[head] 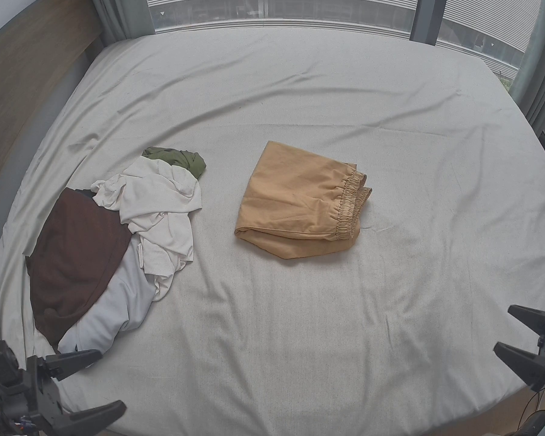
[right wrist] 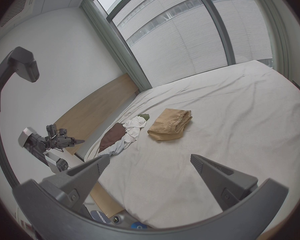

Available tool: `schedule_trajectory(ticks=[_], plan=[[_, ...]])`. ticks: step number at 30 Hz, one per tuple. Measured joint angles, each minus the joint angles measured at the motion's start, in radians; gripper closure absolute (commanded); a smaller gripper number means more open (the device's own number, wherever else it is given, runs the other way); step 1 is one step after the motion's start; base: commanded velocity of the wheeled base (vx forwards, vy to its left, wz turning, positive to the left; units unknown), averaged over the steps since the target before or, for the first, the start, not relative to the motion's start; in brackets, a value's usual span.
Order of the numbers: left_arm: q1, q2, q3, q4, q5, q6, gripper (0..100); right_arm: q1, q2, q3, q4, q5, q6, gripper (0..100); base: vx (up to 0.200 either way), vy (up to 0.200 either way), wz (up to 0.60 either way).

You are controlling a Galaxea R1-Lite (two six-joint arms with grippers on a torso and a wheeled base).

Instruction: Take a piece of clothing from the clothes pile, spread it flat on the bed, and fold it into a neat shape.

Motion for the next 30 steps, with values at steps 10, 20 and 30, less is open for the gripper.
schedule_trajectory(ticks=[10,20,30], plan=[[0.231,-0.416,0.0,0.472,0.076,0.091,0,-0.104,-0.396,0.06,0.272,-0.07,-0.058,0,0.0,0.0,0.0],[0.433,-0.57,0.0,0.487,0.238,0.189,0,-0.2,-0.555,0.095,0.338,-0.318,-0.135,0,0.0,0.0,0.0],[0.449,-0.61,0.0,0.483,0.345,0.385,0,-0.241,-0.609,0.096,0.378,-0.429,-0.163,0,0.0,0.0,0.0]])
